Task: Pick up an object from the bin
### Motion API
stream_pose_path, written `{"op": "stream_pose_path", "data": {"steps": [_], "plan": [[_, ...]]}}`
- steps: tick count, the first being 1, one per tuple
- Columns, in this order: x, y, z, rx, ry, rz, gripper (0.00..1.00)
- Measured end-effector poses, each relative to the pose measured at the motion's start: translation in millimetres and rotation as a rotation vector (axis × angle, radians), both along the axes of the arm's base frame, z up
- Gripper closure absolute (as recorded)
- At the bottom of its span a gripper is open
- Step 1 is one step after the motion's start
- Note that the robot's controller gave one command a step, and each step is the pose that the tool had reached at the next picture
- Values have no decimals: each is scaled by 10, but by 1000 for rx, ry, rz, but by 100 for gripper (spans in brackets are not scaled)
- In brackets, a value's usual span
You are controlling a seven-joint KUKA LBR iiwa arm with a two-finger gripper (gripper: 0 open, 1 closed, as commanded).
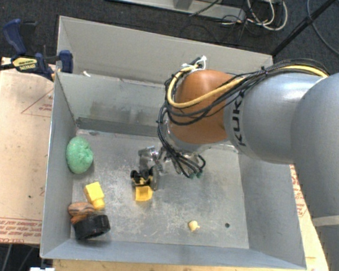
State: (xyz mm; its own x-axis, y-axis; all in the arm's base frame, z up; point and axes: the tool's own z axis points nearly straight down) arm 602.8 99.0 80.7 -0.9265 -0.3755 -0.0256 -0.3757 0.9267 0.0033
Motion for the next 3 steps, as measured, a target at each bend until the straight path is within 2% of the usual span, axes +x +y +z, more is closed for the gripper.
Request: {"op": "stream_pose_path", "data": {"steps": [1,2,3], "plan": [[-380,-74,8,-1,-20,39,100],[-599,-79,120,-11,22,64,100],[-530,-40,498,-12,20,81,100]]}}
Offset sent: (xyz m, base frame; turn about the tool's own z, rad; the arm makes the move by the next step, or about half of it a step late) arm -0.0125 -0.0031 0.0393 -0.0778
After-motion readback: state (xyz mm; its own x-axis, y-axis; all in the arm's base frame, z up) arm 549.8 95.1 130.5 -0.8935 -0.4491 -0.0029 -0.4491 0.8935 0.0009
